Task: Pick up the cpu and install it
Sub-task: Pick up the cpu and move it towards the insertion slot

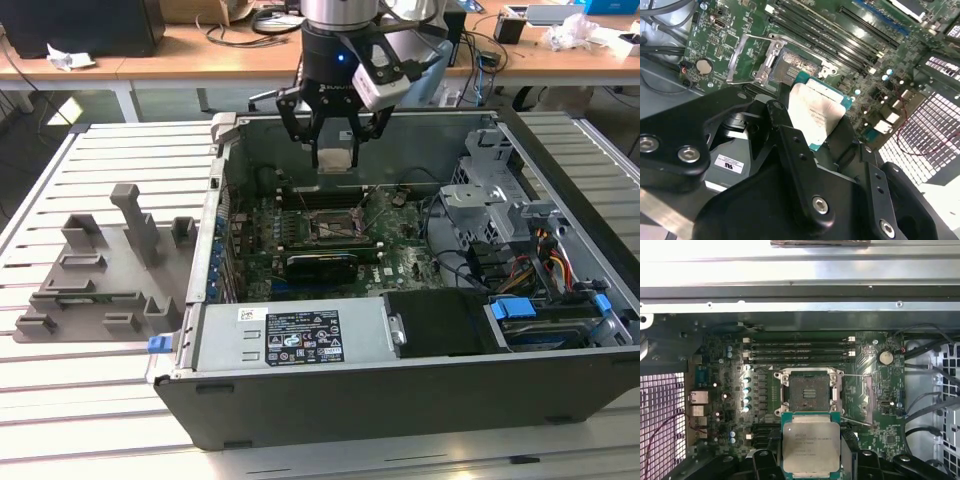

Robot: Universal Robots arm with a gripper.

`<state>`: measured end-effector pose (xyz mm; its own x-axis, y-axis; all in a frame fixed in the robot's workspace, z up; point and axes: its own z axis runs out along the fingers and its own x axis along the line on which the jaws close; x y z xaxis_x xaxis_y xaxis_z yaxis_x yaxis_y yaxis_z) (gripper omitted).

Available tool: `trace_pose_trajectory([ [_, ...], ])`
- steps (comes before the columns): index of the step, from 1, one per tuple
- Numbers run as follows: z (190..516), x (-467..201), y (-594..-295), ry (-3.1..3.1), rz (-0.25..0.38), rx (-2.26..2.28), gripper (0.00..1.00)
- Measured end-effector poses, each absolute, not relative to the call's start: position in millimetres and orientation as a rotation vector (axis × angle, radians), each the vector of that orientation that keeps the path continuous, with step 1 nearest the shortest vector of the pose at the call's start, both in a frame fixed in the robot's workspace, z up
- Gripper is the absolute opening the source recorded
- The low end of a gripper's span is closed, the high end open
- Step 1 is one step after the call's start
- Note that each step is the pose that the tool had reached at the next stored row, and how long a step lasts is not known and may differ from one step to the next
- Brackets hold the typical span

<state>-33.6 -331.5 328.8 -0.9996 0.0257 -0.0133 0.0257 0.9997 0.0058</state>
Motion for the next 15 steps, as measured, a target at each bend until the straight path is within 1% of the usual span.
trace_pose_trajectory([
  [8,317.3,-28.1,-327.5,3.128,0.003,0.040,0.55],
  [11,315.1,-26.7,-326.4,3.127,-0.031,0.040,0.55],
  [12,314.0,-25.5,-325.5,3.127,-0.056,0.039,0.55],
  [15,309.3,-22.0,-323.9,3.126,-0.068,0.040,0.55],
])
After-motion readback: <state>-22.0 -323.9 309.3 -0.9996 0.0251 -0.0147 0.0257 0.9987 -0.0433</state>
